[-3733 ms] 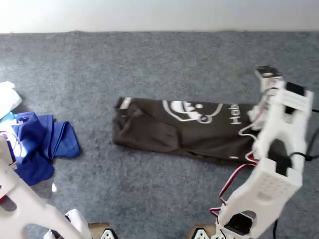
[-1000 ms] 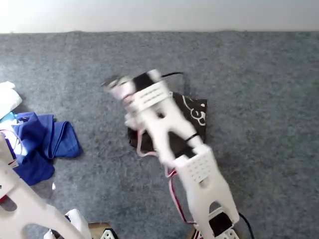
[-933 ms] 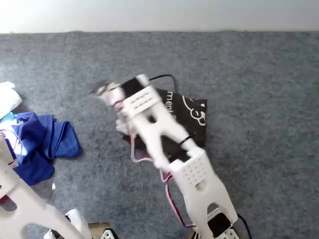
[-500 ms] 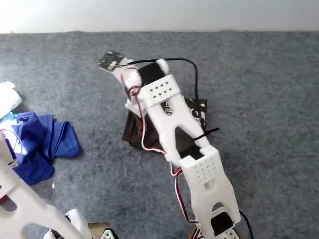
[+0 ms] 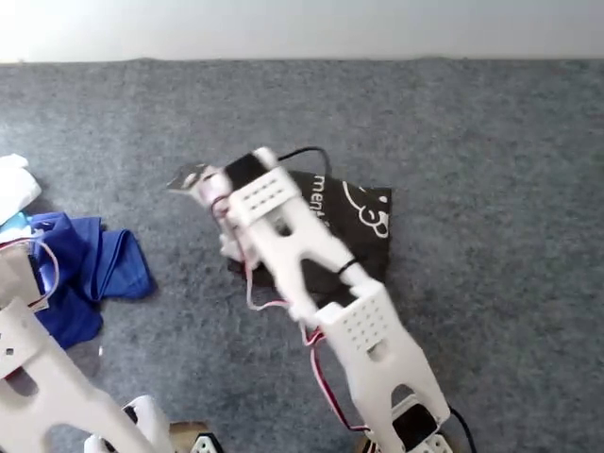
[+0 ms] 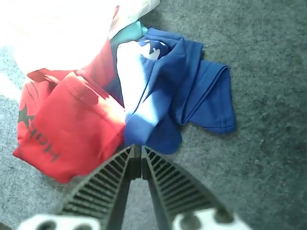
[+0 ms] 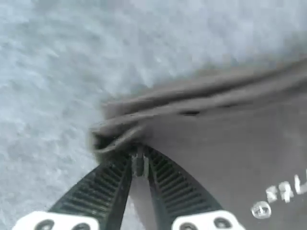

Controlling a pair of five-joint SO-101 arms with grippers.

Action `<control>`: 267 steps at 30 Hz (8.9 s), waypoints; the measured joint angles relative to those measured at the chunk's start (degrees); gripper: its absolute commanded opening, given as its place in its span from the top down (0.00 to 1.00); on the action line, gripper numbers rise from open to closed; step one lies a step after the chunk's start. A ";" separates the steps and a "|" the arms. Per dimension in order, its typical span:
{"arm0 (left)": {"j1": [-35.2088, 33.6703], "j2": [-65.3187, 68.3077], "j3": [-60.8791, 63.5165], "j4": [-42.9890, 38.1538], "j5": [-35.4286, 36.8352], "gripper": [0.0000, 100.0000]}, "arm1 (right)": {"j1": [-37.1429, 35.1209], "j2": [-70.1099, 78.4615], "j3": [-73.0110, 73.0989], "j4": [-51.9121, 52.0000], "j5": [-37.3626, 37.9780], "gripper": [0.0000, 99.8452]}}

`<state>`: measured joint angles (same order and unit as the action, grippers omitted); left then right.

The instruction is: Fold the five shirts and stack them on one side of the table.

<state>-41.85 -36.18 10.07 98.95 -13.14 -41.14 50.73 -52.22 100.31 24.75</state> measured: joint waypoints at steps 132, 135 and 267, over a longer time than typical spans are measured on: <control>-0.26 -0.09 0.00 0.00 0.00 0.99 | 21.36 -18.81 39.21 -7.30 -30.33 0.67; -0.26 -0.09 0.00 0.00 0.00 0.99 | 23.21 -14.68 39.03 -8.26 -30.42 0.67; -0.26 -0.09 2.90 0.00 0.00 0.99 | 69.45 -25.14 33.67 -17.41 0.79 0.99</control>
<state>-42.11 -36.26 12.97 98.95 -13.14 28.31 25.58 -18.55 82.90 25.54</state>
